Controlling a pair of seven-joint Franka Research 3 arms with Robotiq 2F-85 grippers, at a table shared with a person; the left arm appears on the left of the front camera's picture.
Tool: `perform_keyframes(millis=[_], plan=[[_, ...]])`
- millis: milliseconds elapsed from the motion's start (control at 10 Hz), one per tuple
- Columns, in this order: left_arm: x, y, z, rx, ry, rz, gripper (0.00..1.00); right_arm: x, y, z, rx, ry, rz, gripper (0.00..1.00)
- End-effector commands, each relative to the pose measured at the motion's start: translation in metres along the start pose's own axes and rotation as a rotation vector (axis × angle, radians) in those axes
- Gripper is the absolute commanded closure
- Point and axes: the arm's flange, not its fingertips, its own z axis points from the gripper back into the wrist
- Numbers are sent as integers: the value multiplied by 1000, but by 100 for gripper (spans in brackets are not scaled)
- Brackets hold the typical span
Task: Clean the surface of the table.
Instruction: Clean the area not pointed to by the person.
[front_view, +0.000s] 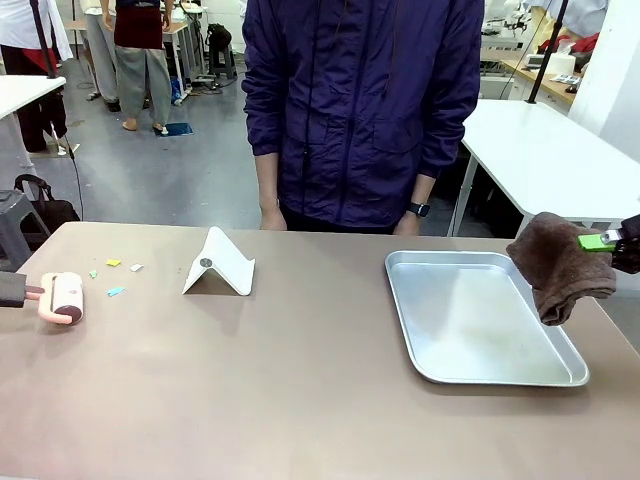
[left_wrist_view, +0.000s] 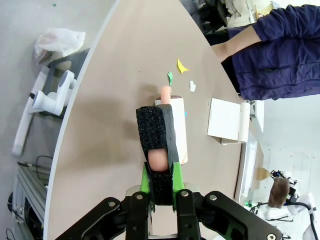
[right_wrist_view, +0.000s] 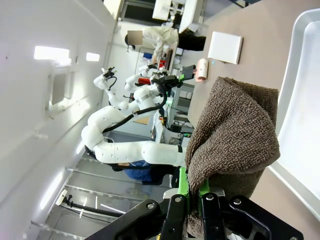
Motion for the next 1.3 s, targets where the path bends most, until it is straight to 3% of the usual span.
perform_keyframes(millis=[0, 1200], plan=[[2, 1, -16, 44, -10, 38, 82, 3, 5, 3, 11, -11, 9, 92], [9, -58, -110, -7, 156, 6, 82, 3, 5, 3, 11, -11, 9, 92]])
